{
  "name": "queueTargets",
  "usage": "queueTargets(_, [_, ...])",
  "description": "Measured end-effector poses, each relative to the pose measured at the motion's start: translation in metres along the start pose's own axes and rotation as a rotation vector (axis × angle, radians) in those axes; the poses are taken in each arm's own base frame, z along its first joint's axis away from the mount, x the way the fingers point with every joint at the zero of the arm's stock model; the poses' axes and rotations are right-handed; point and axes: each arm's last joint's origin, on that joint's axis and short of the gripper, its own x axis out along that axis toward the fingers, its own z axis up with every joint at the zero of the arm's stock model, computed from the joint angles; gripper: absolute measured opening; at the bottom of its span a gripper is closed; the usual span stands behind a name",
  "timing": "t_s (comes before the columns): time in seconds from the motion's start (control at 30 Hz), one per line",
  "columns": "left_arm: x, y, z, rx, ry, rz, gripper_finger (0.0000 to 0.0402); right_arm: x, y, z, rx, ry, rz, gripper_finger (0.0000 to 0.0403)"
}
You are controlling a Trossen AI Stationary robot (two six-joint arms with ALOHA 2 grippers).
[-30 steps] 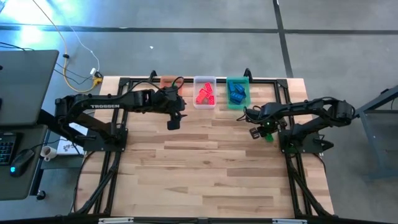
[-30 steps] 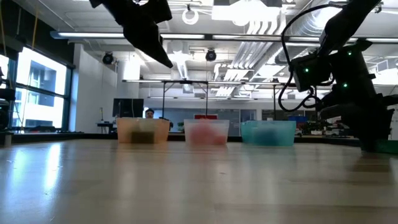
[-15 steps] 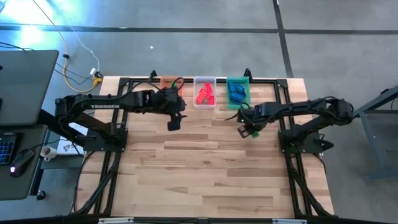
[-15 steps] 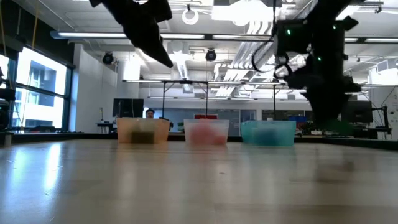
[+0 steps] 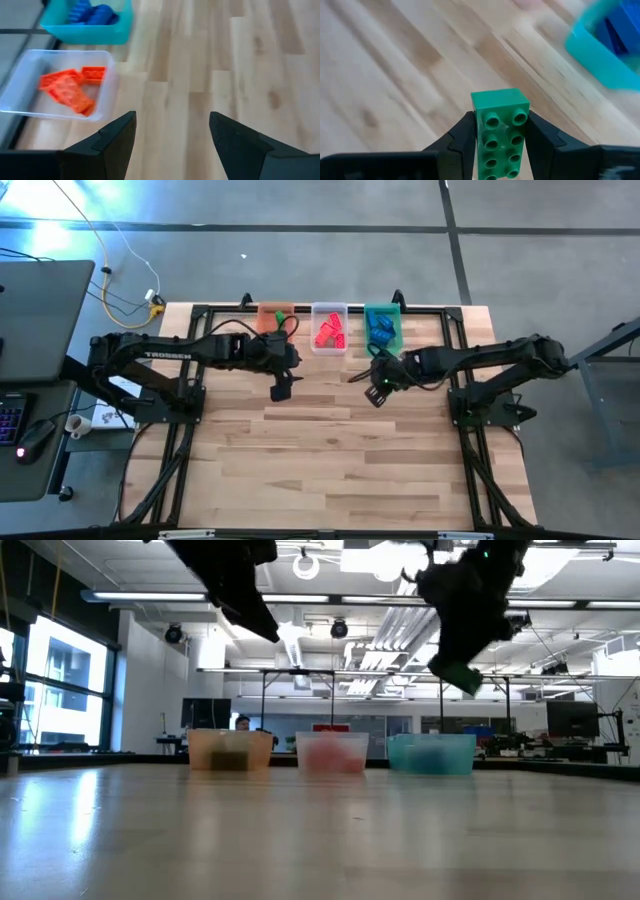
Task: Sort & place blocks by color
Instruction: Put the green game piece into the orange bin
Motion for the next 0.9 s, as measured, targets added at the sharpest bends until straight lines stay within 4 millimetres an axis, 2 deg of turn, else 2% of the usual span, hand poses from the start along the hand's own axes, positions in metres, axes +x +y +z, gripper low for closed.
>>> queueTargets(0.47, [-0.006, -0.036, 0.012, -0.103, -0.102, -0.233, 0.0241, -0.042, 0.063, 0.007, -0.276, -0.361, 0.314, 0.0111])
queueTargets(0.67, [-0.009, -0.049, 0.020, -0.101, -0.184, -0.274, 0.0241, -0.054, 0.079, 0.006, -0.354, -0.507, 0.378, 0.0111])
queueTargets(0.9, [-0.014, -0.054, 0.033, -0.146, -0.323, -0.303, 0.0241, -0.065, 0.089, 0.008, -0.400, -0.644, 0.406, 0.0111])
